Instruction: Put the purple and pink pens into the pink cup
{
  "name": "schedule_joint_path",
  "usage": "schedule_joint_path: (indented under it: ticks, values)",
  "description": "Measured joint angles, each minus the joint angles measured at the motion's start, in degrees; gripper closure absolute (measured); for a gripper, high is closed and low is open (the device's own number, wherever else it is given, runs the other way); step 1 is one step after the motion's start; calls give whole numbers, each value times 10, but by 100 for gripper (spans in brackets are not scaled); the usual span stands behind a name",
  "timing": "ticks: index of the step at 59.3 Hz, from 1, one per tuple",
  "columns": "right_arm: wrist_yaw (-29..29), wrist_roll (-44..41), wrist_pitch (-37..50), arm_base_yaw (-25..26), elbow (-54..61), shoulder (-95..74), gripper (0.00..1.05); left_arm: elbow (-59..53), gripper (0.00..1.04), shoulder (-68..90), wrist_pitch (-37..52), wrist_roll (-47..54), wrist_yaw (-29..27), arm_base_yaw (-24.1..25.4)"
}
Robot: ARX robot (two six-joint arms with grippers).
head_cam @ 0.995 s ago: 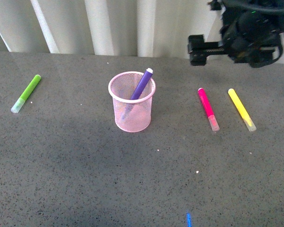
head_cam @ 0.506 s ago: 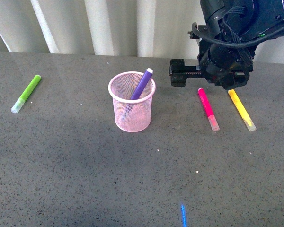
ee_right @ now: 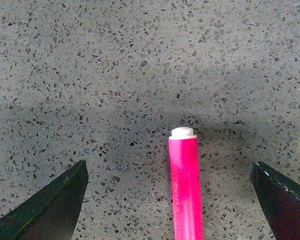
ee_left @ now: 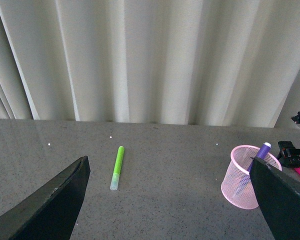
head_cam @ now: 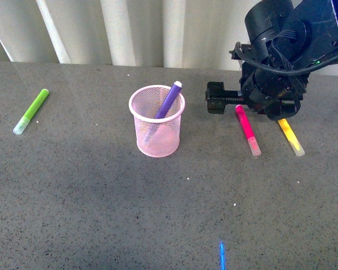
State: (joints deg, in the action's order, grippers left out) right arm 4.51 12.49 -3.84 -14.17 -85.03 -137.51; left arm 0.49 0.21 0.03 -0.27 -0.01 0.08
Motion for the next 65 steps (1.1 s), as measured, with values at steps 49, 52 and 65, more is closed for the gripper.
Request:
schedule_joint_path:
  ticks: [49, 52, 65]
  values:
    - [4, 0, 55, 14, 26, -8, 93, 0, 7, 0, 0, 0, 0, 0]
    - [3, 0, 64, 15, 30, -7, 93, 0, 7, 0, 0, 0, 0, 0]
    - [-7, 18, 151, 19, 85, 31, 94, 0, 7, 0, 0, 0, 0, 0]
